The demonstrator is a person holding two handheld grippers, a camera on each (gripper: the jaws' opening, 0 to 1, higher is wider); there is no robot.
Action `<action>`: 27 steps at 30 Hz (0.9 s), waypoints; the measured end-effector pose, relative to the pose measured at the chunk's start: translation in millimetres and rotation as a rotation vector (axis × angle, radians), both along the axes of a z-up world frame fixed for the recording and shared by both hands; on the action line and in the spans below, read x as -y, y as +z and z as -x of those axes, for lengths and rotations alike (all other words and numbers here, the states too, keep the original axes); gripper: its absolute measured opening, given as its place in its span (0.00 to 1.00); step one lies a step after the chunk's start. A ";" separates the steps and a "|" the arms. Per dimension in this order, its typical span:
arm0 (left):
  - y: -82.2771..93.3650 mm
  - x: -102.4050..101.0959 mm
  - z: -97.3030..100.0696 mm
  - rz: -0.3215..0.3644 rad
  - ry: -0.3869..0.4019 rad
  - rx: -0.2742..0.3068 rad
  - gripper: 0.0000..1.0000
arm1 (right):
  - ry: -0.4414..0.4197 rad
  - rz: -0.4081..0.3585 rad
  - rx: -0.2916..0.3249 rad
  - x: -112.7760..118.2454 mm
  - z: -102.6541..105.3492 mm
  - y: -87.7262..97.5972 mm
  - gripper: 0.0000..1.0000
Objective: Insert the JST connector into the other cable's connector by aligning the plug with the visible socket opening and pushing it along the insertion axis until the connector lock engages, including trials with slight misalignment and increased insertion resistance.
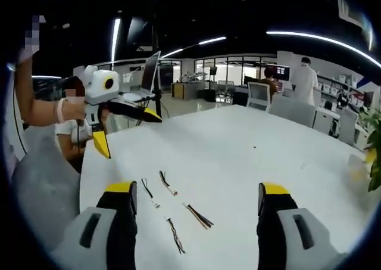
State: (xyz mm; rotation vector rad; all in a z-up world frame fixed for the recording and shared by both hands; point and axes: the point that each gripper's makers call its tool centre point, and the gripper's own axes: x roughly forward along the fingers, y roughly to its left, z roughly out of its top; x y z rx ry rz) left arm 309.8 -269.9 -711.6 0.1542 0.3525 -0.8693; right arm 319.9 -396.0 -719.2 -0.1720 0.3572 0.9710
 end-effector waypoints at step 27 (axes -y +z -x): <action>-45.9 10.4 -17.6 0.017 -0.052 -0.090 0.84 | 0.145 0.012 -0.053 -27.9 -7.4 -46.2 0.66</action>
